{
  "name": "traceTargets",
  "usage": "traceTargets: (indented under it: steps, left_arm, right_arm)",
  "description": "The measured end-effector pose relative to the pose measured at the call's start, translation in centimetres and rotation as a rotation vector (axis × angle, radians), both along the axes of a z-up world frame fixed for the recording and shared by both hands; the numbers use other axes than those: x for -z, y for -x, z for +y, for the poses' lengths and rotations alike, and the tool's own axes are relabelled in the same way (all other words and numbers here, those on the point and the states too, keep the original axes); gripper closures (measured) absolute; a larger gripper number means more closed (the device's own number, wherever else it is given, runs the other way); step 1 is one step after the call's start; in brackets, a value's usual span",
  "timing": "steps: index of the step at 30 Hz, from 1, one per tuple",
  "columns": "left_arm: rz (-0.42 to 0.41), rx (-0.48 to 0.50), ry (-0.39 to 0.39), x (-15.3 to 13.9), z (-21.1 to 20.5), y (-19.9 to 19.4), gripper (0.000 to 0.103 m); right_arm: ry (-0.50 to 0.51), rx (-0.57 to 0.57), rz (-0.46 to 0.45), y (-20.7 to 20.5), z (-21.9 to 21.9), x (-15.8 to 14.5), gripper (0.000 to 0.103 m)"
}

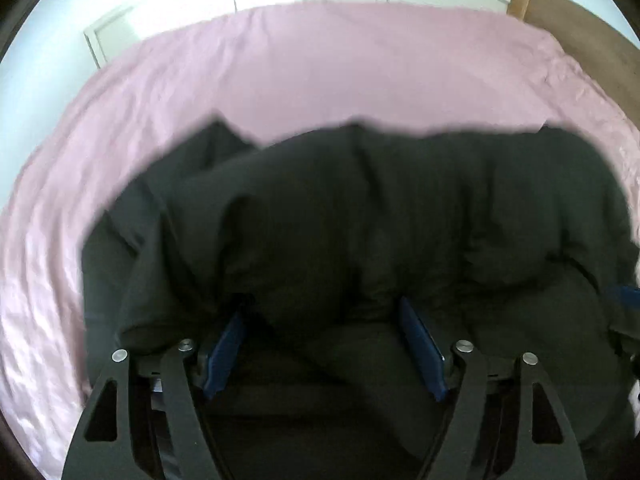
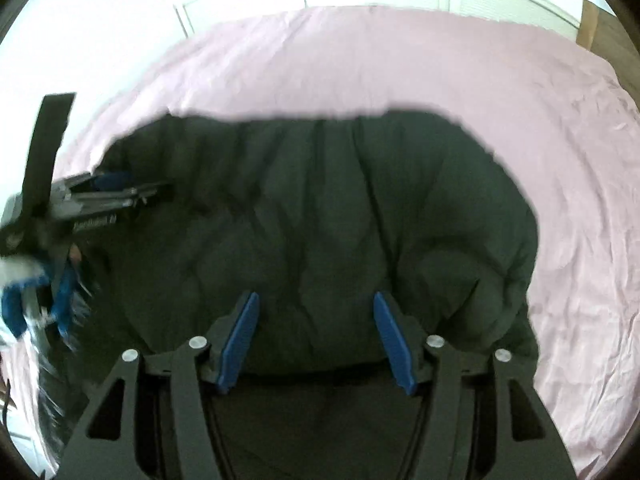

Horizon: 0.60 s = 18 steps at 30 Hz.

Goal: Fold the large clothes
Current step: 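Press both grippers onto the folded coat to flatten it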

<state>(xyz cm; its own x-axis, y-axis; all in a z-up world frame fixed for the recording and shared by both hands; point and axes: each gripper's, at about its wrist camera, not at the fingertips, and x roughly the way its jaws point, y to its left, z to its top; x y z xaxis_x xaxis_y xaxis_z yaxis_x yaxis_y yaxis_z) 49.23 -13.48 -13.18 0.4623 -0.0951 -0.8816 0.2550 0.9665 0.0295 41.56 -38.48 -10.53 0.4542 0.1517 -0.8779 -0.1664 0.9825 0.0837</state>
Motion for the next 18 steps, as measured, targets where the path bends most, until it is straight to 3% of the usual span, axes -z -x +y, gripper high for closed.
traceTargets:
  steps: [3,7,13,18]
  left_arm:
    - [-0.02,0.011,-0.027,1.1,-0.6,0.7,0.024]
    - [-0.005,0.004,-0.036,0.7,-0.9,0.8,0.023]
    - [-0.085,0.002,-0.045,-3.7,-2.9,4.8,0.023]
    - [-0.117,0.082,0.0,-4.5,-6.2,8.0,0.023]
  right_arm:
    - [-0.02,0.035,0.043,-0.3,-0.8,3.2,0.038]
    - [-0.053,0.075,0.051,-0.4,-1.7,4.4,0.036]
    - [-0.023,0.063,0.067,0.3,-1.6,2.7,0.036]
    - [-0.04,0.058,-0.04,1.5,-1.6,-1.2,0.035]
